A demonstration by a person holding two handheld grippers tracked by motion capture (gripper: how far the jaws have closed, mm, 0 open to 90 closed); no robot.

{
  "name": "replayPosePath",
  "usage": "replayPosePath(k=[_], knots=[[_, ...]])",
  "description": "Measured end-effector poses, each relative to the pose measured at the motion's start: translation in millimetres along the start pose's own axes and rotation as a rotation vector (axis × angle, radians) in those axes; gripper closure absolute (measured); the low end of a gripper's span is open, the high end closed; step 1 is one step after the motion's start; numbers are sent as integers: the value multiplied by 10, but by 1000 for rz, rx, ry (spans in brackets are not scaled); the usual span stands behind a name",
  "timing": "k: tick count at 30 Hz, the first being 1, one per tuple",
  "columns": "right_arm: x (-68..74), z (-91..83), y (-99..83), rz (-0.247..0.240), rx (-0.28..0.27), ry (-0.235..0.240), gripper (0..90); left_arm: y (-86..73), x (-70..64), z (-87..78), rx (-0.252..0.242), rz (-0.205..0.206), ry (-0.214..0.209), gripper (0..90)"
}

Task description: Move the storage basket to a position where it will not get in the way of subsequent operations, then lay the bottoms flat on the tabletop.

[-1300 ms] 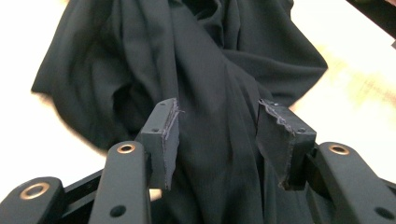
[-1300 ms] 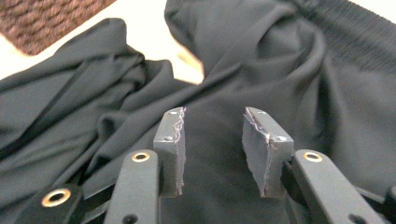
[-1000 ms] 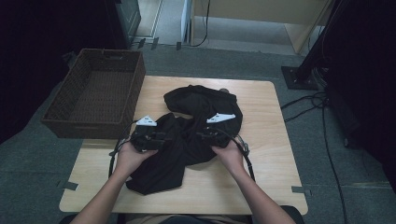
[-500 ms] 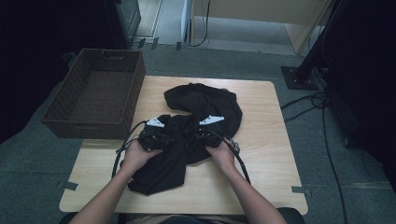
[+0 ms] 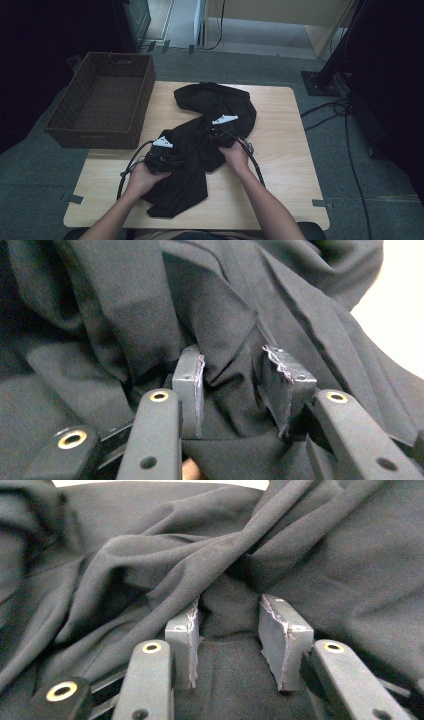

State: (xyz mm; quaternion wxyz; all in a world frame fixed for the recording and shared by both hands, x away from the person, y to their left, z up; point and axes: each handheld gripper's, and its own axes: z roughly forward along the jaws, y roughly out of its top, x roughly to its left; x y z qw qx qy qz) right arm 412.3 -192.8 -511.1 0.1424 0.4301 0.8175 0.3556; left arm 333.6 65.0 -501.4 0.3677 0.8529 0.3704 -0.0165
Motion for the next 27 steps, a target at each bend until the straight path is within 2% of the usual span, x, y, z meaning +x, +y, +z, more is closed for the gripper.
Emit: replayPosePath(k=[6, 9, 12, 14, 16, 22, 24, 27], knots=[[-121, 84, 102, 8, 3, -8, 611, -64, -117, 14, 21, 28, -18, 613], [-175, 100, 121, 13, 1, -36, 603, -100, -136, 1, 22, 23, -31, 611], [-250, 98, 101, 47, -22, -45, 599, -136, -144, -19, 12, 12, -42, 600], [-270, 81, 107, 78, -14, -30, 577, -127, -157, -38, 6, 14, -38, 571], [-261, 20, 129, 106, -7, -18, 557, -88, -192, -86, -14, 36, -35, 539], [-141, -290, 140, 45, -43, -11, 539, 153, -258, -368, -106, 74, -27, 523], [-104, -385, 118, 39, -52, -8, 536, 243, -245, -452, -129, 83, -15, 526], [-38, -491, 64, 37, -57, 5, 528, 395, -160, -506, -134, 83, 11, 529]])
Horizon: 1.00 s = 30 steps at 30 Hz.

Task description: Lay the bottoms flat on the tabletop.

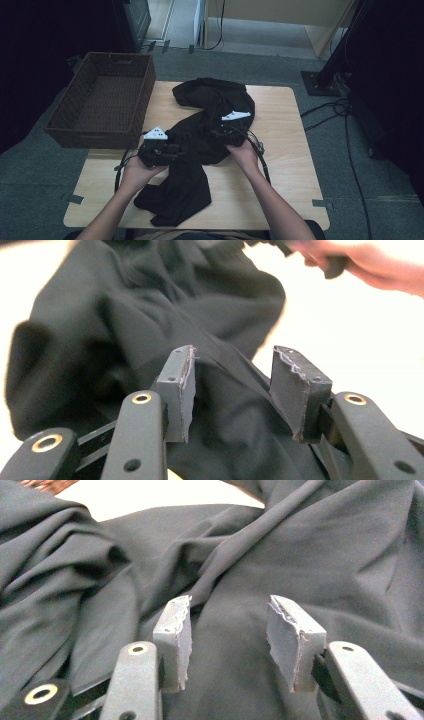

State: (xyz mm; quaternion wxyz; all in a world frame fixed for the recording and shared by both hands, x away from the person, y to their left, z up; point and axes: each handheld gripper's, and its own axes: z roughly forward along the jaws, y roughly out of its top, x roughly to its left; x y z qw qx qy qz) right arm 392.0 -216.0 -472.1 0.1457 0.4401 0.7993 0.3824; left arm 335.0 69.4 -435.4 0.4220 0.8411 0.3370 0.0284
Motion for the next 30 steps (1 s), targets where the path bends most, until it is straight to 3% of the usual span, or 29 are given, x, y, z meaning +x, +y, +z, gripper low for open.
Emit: replayPosePath(k=[7, 13, 16, 19, 24, 30], knots=[[112, -71, -151, -7, 14, 9, 491, 189, 224, 137, -8, 0, 24, 524], [110, 5, -356, 22, 68, 28, 511, 113, 395, 392, 43, -16, 56, 542], [64, 37, -445, 28, 79, 4, 524, 38, 440, 479, 42, -37, 58, 574], [19, 40, -467, 39, 71, 5, 546, -23, 458, 538, 67, -36, 61, 582], [-17, 68, -466, 14, 50, -25, 580, -112, 485, 579, 91, -60, 41, 590], [-98, 110, -465, -5, 16, -62, 609, -247, 372, 572, 89, -63, 7, 602]])
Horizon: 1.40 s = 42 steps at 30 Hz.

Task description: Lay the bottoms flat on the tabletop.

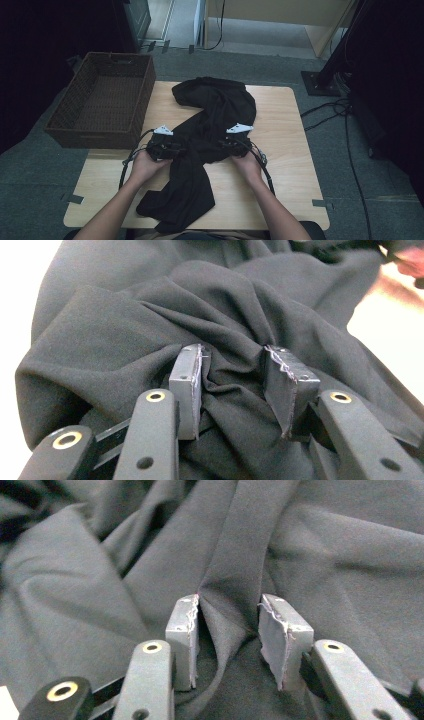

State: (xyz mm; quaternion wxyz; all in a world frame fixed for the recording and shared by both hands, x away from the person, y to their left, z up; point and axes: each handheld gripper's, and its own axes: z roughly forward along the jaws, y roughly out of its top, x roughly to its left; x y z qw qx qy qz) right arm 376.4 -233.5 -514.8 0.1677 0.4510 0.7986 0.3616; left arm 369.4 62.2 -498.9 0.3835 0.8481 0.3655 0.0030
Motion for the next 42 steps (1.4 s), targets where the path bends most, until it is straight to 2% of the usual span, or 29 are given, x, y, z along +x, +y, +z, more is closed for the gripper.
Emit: replayPosePath(k=[6, 8, 12, 14, 16, 18, 20, 23, 24, 26, 28, 32, 34, 39, 42], knots=[[-117, 70, 91, 15, 10, -26, 615, -87, -224, 28, 20, 10, -56, 602], [-151, 103, 126, 18, 12, -28, 615, -120, -305, 42, 24, 23, -66, 601], [-212, 175, 194, 14, 7, -38, 613, -157, -382, 47, 21, 41, -78, 595], [-235, 191, 212, 29, 8, -31, 612, -140, -381, 10, 11, 27, -84, 582], [-237, 167, 223, 59, 26, -23, 607, -99, -371, -62, -3, 35, -74, 568], [-224, 106, 218, 57, 49, -19, 602, -27, -354, -150, -23, 47, -61, 556], [-200, 22, 201, 46, 23, -23, 598, 65, -314, -253, -52, 47, -59, 540], [-183, -106, 196, 60, -7, -7, 575, 225, -245, -428, -109, 47, -37, 524], [-183, -106, 196, 60, -7, -7, 575, 225, -245, -428, -109, 47, -37, 517], [-151, -184, 182, 58, -11, -2, 562, 353, -165, -498, -135, 44, 1, 514], [-137, -200, 166, 45, -7, -3, 547, 421, -92, -459, -131, 38, 29, 519], [-124, -188, 127, 49, -5, 3, 530, 473, 41, -234, -97, 67, 84, 544], [-121, -161, 94, 66, -6, 28, 530, 470, 119, -101, -90, 46, 92, 544], [-71, -79, 56, 36, 32, 9, 512, 421, 305, 150, -67, -49, 95, 522], [-76, -70, 39, 33, 32, 1, 513, 401, 326, 232, -39, -26, 120, 508]])
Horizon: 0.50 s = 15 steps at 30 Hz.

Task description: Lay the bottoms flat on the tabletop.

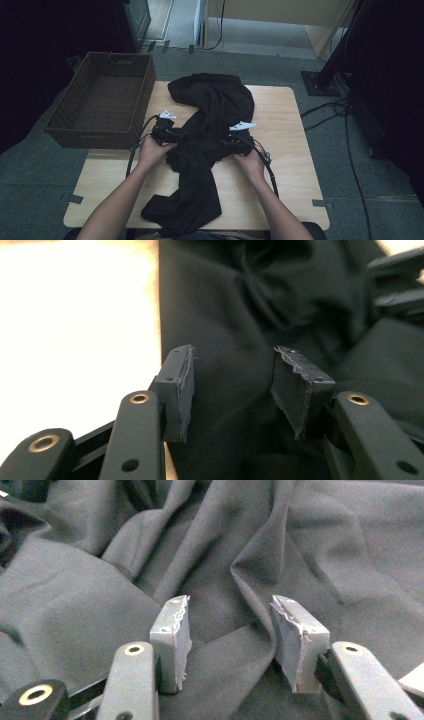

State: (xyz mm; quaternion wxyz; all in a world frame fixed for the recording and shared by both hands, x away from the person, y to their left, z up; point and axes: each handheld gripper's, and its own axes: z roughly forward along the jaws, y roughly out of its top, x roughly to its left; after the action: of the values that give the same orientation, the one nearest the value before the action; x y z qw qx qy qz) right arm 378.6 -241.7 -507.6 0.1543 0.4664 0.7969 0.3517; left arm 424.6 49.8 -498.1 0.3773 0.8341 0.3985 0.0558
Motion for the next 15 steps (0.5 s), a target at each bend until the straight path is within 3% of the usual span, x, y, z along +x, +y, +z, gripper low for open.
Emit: replayPosePath(k=[4, 7, 11, 15], knots=[[-20, 16, -33, 7, -4, 1, 518, -18, 25, 58, 32, 16, 20, 505], [-15, 22, -37, -2, -9, -7, 532, -22, 36, 72, 28, 18, 20, 527], [13, 52, -63, -35, -40, -40, 595, -24, -21, 104, 31, 62, 4, 657], [4, 72, -57, -33, -53, -43, 685, -15, -75, 134, 53, 75, -17, 888]])
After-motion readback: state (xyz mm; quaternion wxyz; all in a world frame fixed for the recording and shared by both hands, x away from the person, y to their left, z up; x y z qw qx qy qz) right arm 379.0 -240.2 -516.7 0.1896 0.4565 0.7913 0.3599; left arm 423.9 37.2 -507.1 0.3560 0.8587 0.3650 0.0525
